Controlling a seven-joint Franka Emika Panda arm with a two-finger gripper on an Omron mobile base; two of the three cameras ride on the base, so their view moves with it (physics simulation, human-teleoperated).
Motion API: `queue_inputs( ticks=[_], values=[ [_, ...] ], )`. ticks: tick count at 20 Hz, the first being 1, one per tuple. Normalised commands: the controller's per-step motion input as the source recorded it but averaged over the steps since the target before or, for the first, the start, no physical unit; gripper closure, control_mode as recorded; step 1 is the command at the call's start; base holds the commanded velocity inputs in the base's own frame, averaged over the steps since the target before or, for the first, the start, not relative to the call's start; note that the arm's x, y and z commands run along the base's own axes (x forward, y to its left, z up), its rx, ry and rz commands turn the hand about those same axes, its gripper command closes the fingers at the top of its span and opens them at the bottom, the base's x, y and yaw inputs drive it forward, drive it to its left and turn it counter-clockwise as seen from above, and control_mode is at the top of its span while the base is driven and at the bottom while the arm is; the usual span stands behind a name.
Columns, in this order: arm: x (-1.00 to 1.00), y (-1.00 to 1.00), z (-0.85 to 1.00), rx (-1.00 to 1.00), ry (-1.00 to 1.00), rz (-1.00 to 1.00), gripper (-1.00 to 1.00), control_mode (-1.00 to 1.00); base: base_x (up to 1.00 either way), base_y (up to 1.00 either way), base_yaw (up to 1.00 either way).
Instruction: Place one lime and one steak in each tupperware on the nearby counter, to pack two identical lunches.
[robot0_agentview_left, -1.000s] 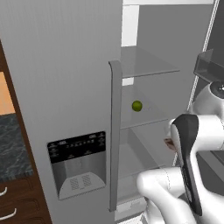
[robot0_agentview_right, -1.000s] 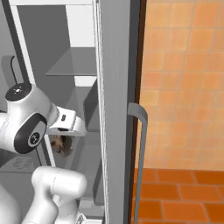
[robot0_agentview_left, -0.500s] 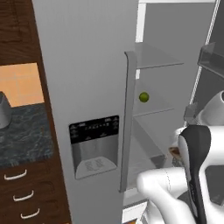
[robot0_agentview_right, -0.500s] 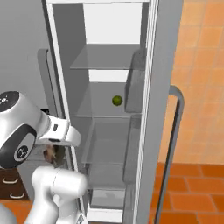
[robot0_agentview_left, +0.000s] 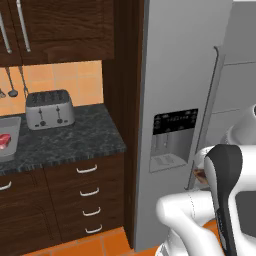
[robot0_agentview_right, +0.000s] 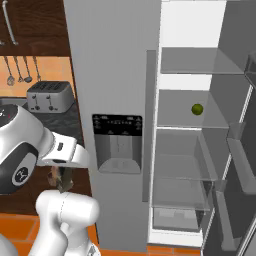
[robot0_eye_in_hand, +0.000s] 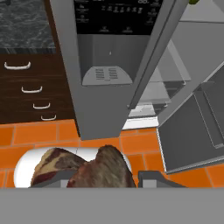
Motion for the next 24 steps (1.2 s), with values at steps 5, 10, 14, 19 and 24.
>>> queue_inputs(
  ticks=[5,10,14,19,24],
  values=[
    [0.0,0.0,0.0,0.0,0.0,0.0,1.0,1.0,-0.04,1.0,0.07],
    [0.0,0.0,0.0,0.0,0.0,0.0,1.0,1.0,0.21,0.99,0.05],
    [0.0,0.0,0.0,0.0,0.0,0.0,1.0,1.0,0.22,1.0,0.06],
    [0.0,0.0,0.0,0.0,0.0,0.0,1.0,1.0,0.25,1.0,0.12],
    [0.0,0.0,0.0,0.0,0.0,0.0,1.0,1.0,0.28,1.0,0.17]
  ],
)
